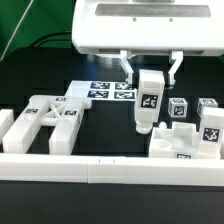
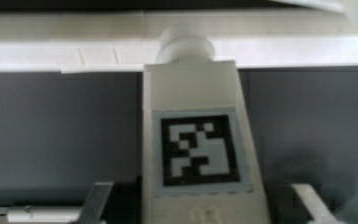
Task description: Assemble chair
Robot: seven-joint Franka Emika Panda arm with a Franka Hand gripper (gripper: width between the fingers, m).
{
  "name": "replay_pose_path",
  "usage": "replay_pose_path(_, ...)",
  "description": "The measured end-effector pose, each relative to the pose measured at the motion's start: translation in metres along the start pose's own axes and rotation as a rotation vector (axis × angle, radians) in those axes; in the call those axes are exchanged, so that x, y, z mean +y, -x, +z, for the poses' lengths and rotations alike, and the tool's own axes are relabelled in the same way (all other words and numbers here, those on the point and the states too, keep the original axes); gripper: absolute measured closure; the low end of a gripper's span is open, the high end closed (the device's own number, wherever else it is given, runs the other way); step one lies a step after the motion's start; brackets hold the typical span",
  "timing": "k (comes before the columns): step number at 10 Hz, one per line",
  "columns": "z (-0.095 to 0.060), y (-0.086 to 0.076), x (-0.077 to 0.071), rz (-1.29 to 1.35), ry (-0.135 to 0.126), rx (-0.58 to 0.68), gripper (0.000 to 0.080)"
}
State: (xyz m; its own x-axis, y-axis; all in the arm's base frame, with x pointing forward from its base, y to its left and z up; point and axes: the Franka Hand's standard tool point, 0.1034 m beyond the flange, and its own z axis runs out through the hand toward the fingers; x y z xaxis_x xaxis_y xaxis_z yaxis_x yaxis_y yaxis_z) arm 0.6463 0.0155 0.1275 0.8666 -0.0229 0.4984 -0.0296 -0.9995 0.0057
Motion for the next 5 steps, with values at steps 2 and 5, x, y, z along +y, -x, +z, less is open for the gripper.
replay_pose_path(2, 0.001, 0.001, -0.001, 0.008, -0.001, 0.002, 0.0512)
replay_pose_path(5, 0.006, 0.008, -0.022, 0.025, -0.021, 0.015, 0.0512)
